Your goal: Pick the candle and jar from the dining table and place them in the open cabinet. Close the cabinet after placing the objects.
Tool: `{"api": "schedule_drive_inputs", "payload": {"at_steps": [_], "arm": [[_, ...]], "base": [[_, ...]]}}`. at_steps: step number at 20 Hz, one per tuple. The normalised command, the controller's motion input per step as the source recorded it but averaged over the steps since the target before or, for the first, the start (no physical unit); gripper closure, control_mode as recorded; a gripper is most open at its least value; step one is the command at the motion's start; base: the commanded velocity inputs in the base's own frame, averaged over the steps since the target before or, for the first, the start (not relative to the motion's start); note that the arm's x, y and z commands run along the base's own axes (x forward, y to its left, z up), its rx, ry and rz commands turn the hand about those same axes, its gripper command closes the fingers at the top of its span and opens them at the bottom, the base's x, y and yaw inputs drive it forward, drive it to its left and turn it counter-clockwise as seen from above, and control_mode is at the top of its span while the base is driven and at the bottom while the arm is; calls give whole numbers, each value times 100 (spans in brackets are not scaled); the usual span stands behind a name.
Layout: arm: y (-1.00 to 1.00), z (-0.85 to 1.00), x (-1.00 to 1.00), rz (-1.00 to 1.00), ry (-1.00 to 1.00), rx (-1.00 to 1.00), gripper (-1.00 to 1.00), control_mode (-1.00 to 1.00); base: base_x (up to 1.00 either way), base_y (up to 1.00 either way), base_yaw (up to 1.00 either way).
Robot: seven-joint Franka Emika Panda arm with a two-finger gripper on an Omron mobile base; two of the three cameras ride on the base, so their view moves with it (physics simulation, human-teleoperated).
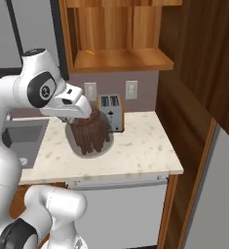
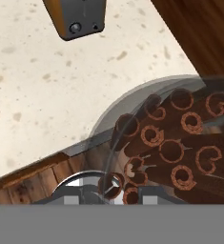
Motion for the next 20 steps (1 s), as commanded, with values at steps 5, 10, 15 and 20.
{"api": "schedule_drive_inputs", "payload": {"at_steps": [5, 10, 15, 20], "arm": [[0, 0, 0, 0, 0, 0, 100, 100], [0, 0, 0, 0, 0, 0, 100, 100], [0, 0, 0, 0, 0, 0, 100, 100], [0, 0, 0, 0, 0, 0, 100, 100]], "base": [[39, 36, -16], [1, 3, 0], [7, 0, 0], [-1, -5, 0]]}}
